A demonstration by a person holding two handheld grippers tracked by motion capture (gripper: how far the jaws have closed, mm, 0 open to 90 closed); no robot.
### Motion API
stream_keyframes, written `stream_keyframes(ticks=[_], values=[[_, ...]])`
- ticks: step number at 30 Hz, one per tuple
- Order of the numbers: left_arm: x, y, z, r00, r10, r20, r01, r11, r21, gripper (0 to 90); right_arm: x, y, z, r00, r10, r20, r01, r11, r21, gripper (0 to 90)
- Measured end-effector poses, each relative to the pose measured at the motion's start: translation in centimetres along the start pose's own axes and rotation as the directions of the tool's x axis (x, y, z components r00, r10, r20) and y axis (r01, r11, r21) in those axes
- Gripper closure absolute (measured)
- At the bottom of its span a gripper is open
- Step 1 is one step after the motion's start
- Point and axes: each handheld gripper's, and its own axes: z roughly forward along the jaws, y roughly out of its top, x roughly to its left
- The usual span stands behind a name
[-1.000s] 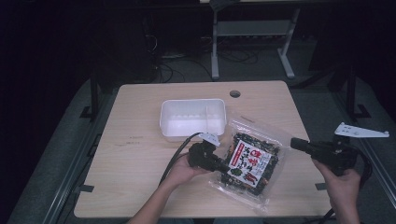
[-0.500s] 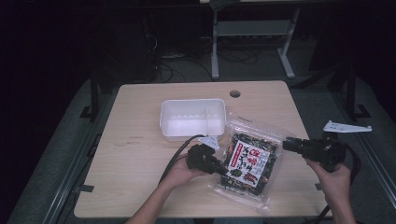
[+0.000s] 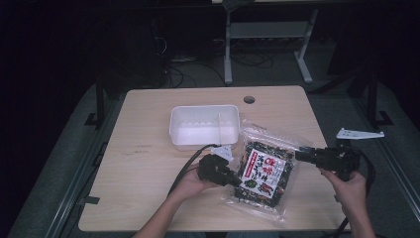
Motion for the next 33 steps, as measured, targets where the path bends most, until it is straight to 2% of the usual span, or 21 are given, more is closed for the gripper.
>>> stream_keyframes(ticks=[3, 5, 7, 9, 11, 14, 17, 18, 19, 20, 21, 24, 26, 29, 33], values=[[0.0, -0.1, 0.0, 0.9999, 0.010, -0.003, -0.010, 0.9999, -0.003, 71.9, 0.0, 0.0, -0.1, 0.9986, -0.020, -0.048, 0.019, 0.9998, -0.005, 62.8], [-0.2, -0.1, -0.1, 0.9996, 0.027, -0.010, -0.027, 0.9996, -0.008, 72.1, -0.1, 0.1, -0.3, 0.9932, -0.017, -0.115, 0.017, 0.9999, 0.001, 65.1], [-0.5, 0.0, -0.2, 0.9988, 0.044, -0.022, -0.044, 0.9989, -0.016, 72.1, -0.3, 0.1, -0.3, 0.9908, -0.004, -0.135, 0.006, 0.9999, 0.015, 65.1], [-0.6, 0.1, -0.2, 0.9981, 0.052, -0.031, -0.053, 0.9984, -0.019, 72.1, -0.3, 0.0, 0.0, 0.9935, -0.006, -0.113, 0.010, 0.9994, 0.033, 65.2], [-0.6, 0.1, -0.2, 0.9983, 0.050, -0.030, -0.051, 0.9986, -0.016, 72.1, -0.2, -0.1, 0.2, 0.9966, -0.029, -0.078, 0.031, 0.9990, 0.032, 65.4], [-0.6, 0.1, -0.2, 0.9982, 0.051, -0.031, -0.052, 0.9985, -0.016, 72.1, -0.2, -0.2, 0.5, 0.9959, -0.023, -0.087, 0.025, 0.9993, 0.028, 65.1], [-0.6, 0.1, -0.2, 0.9980, 0.056, -0.030, -0.057, 0.9981, -0.023, 72.1, -0.2, -0.1, 0.7, 0.9926, -0.020, -0.120, 0.025, 0.9988, 0.042, 69.5], [-0.6, 0.2, -0.3, 0.9976, 0.064, -0.027, -0.064, 0.9975, -0.029, 72.2, -0.1, -0.1, 0.9, 0.9892, -0.024, -0.145, 0.034, 0.9975, 0.062, 71.5], [-0.7, 0.3, -0.2, 0.9972, 0.066, -0.034, -0.067, 0.9976, -0.019, 72.3, 0.2, -0.2, 1.3, 0.9885, -0.045, -0.145, 0.058, 0.9946, 0.086, 71.1], [-0.7, 0.3, -0.2, 0.9975, 0.059, -0.037, -0.060, 0.9981, -0.015, 72.3, 0.7, -0.2, 1.5, 0.9900, -0.075, -0.119, 0.087, 0.9917, 0.095, 71.4], [-0.6, 0.3, -0.2, 0.9980, 0.052, -0.035, -0.053, 0.9984, -0.020, 72.3, 1.1, -0.1, 1.5, 0.9894, -0.096, -0.110, 0.106, 0.9903, 0.091, 72.2], [-0.7, 0.3, -0.4, 0.9978, 0.055, -0.038, -0.056, 0.9981, -0.025, 72.5, 1.3, 0.1, 1.3, 0.9841, -0.087, -0.155, 0.097, 0.9936, 0.059, 74.8], [-0.6, 0.3, -0.5, 0.9979, 0.054, -0.034, -0.055, 0.9982, -0.024, 72.5, 1.5, 0.3, 1.3, 0.9834, -0.091, -0.157, 0.102, 0.9923, 0.069, 75.3], [-0.6, 0.1, -0.5, 0.9992, 0.033, -0.024, -0.034, 0.9986, -0.040, 72.1, 1.9, 0.6, 1.2, 0.9787, -0.098, -0.180, 0.114, 0.9901, 0.082, 76.8], [-0.6, -0.1, -0.9, 0.9986, 0.014, -0.052, -0.017, 0.9987, -0.049, 64.2, 2.6, 0.9, 0.9, 0.9729, -0.128, -0.193, 0.145, 0.9862, 0.079, 77.7]])
